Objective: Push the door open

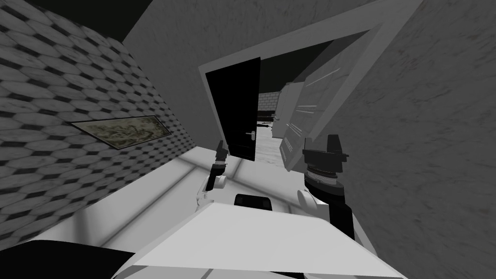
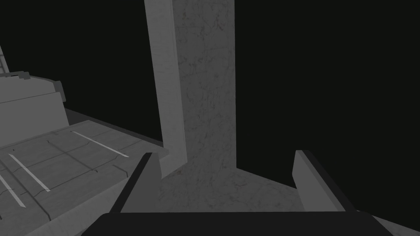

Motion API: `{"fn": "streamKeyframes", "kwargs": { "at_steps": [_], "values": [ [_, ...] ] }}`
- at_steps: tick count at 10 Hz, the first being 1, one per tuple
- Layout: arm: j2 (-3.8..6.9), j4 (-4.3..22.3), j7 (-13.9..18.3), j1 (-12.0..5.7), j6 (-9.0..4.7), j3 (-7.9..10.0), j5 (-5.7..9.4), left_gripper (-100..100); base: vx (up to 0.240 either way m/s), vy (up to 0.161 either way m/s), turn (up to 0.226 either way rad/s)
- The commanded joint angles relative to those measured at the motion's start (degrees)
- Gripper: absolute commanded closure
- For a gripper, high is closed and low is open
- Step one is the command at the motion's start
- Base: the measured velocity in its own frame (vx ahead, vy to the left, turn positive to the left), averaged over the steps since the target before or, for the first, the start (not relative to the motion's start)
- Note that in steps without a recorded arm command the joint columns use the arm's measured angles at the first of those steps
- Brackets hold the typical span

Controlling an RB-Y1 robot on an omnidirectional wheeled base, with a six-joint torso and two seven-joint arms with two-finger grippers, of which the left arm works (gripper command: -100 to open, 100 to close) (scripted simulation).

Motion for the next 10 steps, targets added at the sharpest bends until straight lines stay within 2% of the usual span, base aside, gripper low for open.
{"fn": "streamKeyframes", "kwargs": {
  "at_steps": [1, 2, 3, 4, 6, 7, 8, 9, 10],
  "values": [
    [0.27, 2.9, 0.0, -1.87, -0.07, 0.07, 0.24, -100, 0.068, -0.002, -0.026],
    [0.27, 3.6, 0.0, -1.87, -0.07, 0.07, 0.24, -100, 0.050, -0.006, -0.008],
    [0.37, 5.3, -0.1, -3.22, -0.07, 0.08, 0.36, -100, 0.060, -0.002, -0.012],
    [0.37, 5.8, -0.1, -3.22, -0.07, 0.08, 0.36, -100, 0.052, 0.007, -0.009],
    [0.53, 10.3, -0.2, -5.99, -0.08, 0.08, 0.61, -100, 0.064, -0.001, -0.018],
    [0.59, 11.8, -0.2, -7.43, -0.09, 0.08, 0.74, -100, 0.108, 0.005, -0.028],
    [0.59, 12.9, -0.2, -7.43, -0.09, 0.08, 0.74, -100, 0.077, 0.001, -0.010],
    [0.66, 14.7, -0.3, -8.86, -0.10, 0.08, 0.86, -100, 0.054, 0.001, -0.012],
    [0.66, 15.3, -0.3, -8.86, -0.10, 0.08, 0.86, -100, 0.039, 0.003, -0.010]
  ]
}}
